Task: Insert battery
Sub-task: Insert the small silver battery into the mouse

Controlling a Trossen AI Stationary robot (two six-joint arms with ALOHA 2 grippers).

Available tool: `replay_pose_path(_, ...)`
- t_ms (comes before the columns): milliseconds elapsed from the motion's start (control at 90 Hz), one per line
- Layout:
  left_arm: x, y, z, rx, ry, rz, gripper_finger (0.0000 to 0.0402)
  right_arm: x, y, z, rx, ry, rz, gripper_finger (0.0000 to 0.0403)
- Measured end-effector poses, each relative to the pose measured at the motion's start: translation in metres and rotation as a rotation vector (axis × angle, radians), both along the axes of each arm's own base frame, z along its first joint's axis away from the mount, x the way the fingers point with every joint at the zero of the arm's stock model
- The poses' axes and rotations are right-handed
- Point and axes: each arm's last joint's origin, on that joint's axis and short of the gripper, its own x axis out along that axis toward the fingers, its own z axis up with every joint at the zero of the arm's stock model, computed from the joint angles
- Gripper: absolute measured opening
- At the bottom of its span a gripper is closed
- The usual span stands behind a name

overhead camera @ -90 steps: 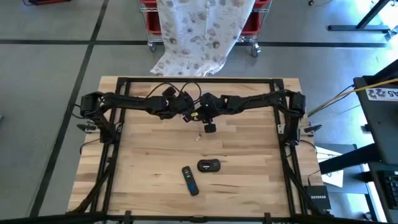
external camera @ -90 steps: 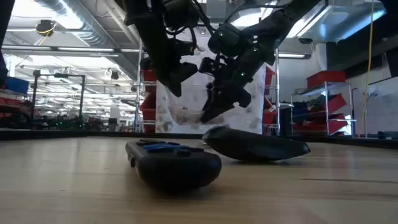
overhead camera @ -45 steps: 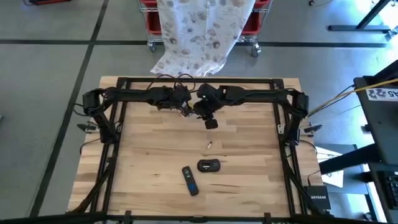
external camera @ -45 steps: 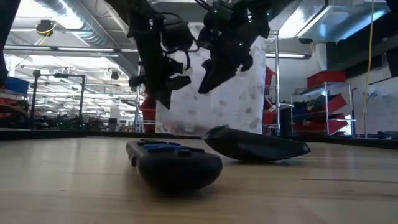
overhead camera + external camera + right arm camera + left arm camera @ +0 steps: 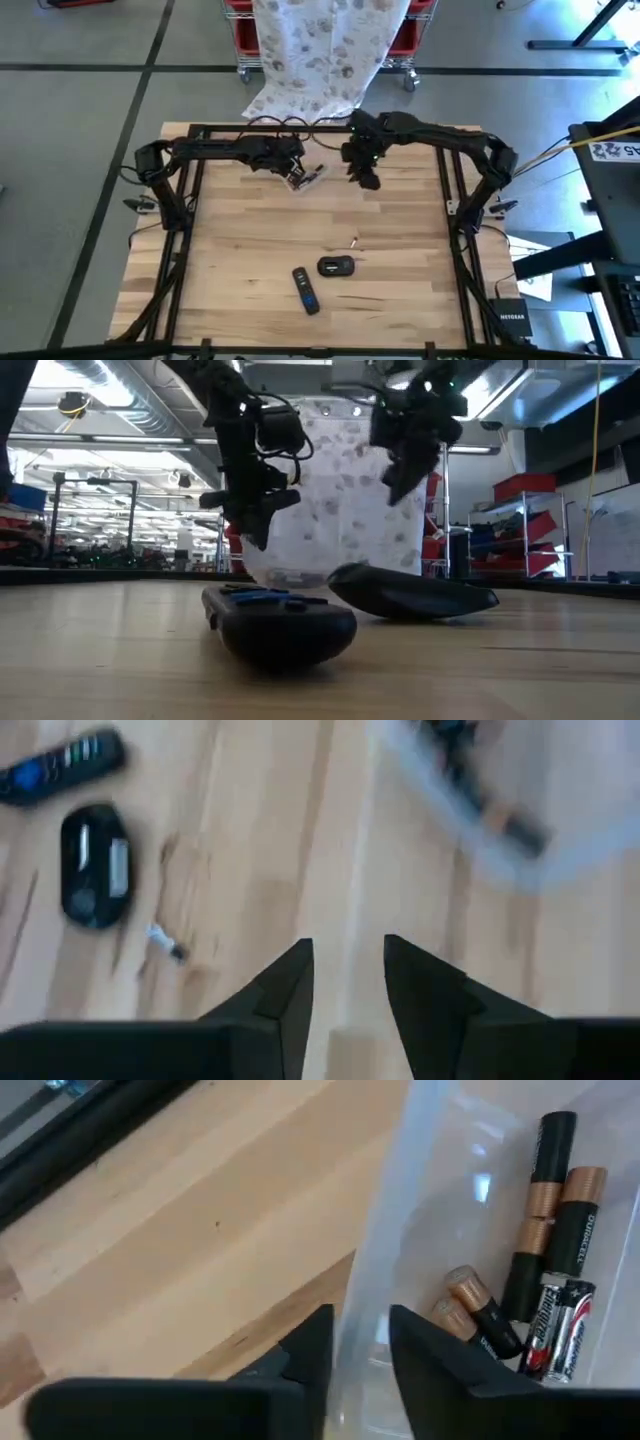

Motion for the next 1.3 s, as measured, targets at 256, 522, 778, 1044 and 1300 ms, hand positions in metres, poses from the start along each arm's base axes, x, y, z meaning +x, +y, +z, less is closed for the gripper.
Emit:
replay_pose_path(256, -0.006, -0.002, 0.01, -0.044, -0.031, -0.006, 0.0161, -0.04, 0.037, -0.01, 0.088, 0.021, 0.074, 0.0108)
replay_pose_path(522, -0.015, -0.013, 0.038, -0.068, -0.126, -0.031, 0.0172, -0.078, 0.105, -0.06, 0.403, 0.087, 0.25, 0.0108)
replay_pose_path(778, -0.019, -0.033, 0.059, -0.043, -0.183, -0.102, 0.0172, -0.076, 0.171, -0.082, 0.427, 0.068, 0.498, 0.0108)
replay_pose_path(1044, -0.021, -0.073, 0.066, -0.082, -0.138, -0.214, 0.0172, -0.067, 0.207, -0.08, 0.115, 0.036, 0.504, 0.0149)
replay_pose_path(1300, -0.014, -0.125, 0.066, -0.073, -0.145, -0.33, 0.0172, -0.075, 0.217, -0.097, -0.218, -0.024, 0.573, 0.02)
